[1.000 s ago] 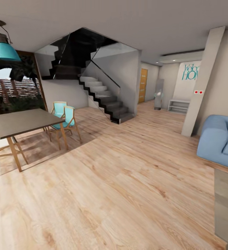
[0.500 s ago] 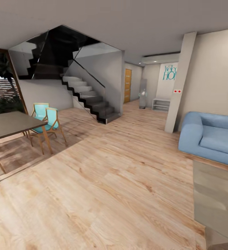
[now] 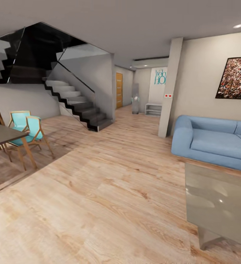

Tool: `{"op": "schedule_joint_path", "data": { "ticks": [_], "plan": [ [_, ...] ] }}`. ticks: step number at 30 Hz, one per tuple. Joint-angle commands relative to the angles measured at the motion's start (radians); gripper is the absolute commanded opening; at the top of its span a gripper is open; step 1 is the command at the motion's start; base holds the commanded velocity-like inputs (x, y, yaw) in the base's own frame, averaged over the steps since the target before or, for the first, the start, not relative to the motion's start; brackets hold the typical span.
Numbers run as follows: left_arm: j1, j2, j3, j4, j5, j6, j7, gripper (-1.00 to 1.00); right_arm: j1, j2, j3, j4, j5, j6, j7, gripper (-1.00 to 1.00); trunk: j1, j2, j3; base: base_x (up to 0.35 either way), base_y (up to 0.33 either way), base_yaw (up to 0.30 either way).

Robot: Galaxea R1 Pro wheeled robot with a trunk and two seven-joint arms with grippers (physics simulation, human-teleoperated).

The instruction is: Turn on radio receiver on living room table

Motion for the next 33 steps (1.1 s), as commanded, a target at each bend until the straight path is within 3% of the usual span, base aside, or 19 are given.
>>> {"op": "schedule_joint_path", "data": {
  "ticks": [1, 33],
  "plan": [
    [0.0, 0.0, 0.0, 0.0, 0.0, 0.0, 0.0, 1.0, 0.0, 0.0, 0.0, 0.0, 0.0, 0.0, 0.0, 1.0, 0.0, 0.0, 0.0, 0.0, 0.0, -0.278],
    [0.0, 0.004, 0.001, 0.001, 0.0, -0.032, 0.0, 1.0, 0.0, 0.0, -0.001, 0.0, -0.001, 0.0, 0.0, 1.0, 0.0, 0.0, 0.0, 0.0, 0.0, -0.278]
  ]
}}
